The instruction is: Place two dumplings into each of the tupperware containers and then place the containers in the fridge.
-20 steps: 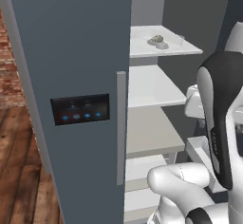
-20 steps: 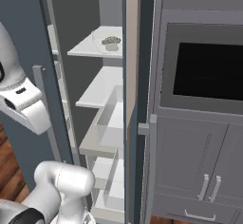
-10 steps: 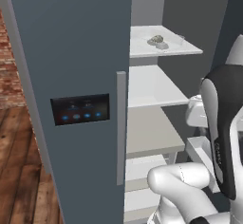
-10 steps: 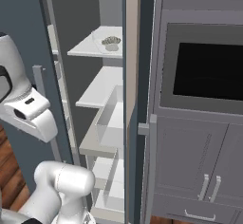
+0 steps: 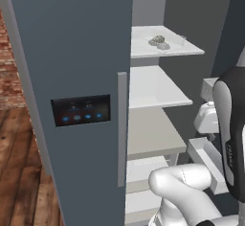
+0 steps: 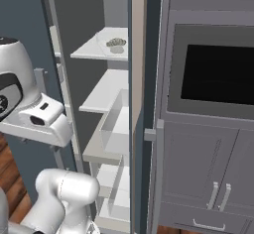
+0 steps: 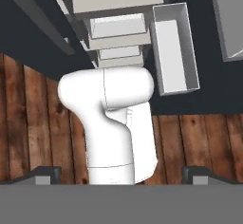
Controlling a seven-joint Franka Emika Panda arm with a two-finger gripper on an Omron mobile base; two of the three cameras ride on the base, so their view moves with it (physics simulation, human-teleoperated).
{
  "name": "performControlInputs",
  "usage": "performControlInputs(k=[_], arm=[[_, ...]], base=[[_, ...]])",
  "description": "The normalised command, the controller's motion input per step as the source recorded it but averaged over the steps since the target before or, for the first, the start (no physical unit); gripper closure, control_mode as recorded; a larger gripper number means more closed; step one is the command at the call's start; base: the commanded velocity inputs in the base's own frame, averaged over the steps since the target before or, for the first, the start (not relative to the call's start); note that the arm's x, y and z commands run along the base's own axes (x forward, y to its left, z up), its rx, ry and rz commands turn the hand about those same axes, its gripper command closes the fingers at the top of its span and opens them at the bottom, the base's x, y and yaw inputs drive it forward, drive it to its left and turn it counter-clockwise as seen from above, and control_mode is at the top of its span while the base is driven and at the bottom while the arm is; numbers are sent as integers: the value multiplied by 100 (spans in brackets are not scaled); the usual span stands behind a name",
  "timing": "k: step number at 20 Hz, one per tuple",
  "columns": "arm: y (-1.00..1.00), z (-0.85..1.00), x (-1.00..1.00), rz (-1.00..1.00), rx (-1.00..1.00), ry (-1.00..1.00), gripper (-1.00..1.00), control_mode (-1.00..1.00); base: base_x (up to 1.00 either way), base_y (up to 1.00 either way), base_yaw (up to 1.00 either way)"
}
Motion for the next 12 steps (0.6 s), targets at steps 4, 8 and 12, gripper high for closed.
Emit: performControlInputs(k=[4,8,12], arm=[[6,-7,0,8,0,0,-100,100],[0,0,0,0,0,0,-100,100],[0,0,0,0,0,0,-100,100]], base=[[0,6,1],[-51,65,-1],[-53,92,-46]])
